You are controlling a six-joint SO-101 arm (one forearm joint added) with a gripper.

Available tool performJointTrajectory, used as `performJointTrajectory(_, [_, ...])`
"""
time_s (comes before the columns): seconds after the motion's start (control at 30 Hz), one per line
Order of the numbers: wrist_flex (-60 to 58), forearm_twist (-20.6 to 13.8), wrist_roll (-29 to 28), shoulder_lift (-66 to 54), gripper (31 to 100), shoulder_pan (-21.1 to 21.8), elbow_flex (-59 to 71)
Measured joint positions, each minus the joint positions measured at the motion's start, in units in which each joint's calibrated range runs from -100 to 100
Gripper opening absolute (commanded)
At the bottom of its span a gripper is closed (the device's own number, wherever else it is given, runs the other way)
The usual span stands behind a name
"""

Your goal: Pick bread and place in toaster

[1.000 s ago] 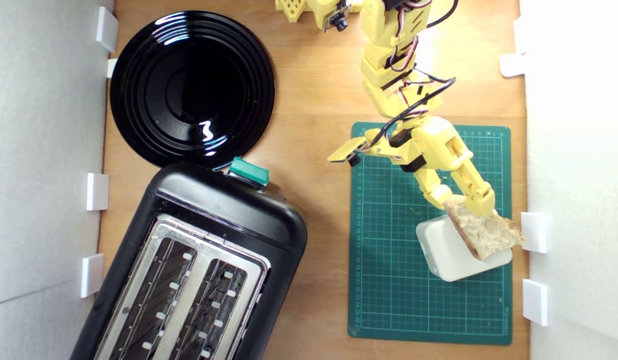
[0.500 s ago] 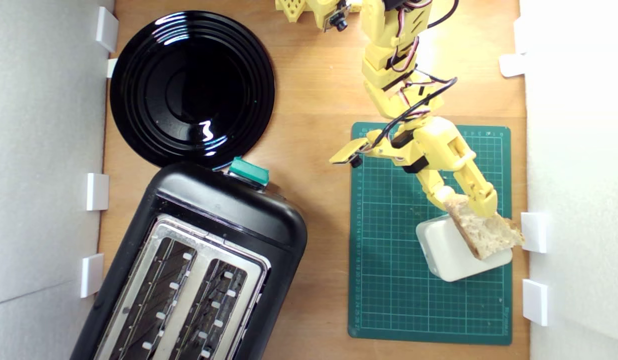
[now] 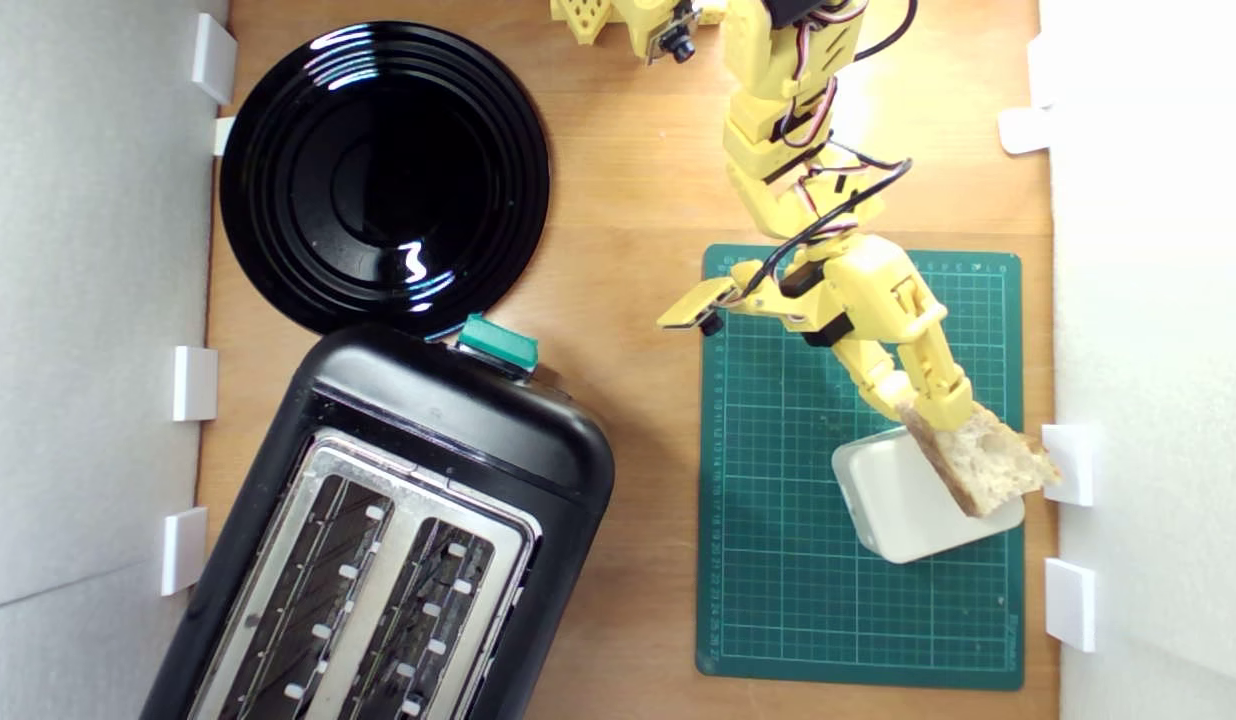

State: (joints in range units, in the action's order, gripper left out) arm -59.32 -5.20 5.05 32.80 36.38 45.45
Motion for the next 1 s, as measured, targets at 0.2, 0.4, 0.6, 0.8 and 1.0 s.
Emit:
performJointTrajectory(0.2, [-0.17,-0.36,-0.05,0.0,60.1,0.09,-0.37])
performJointTrajectory(0.4, [-0.25,-0.44,-0.05,0.0,55.8,0.09,-0.37])
performJointTrajectory(0.6, [-0.25,-0.44,-0.05,-0.08,54.6,0.09,-0.37])
performJointTrajectory(0.8, [-0.25,-0.44,-0.05,-0.08,54.3,0.09,-0.37])
performJointTrajectory(1.0, [-0.25,-0.09,-0.1,-0.08,51.0,0.27,-0.37])
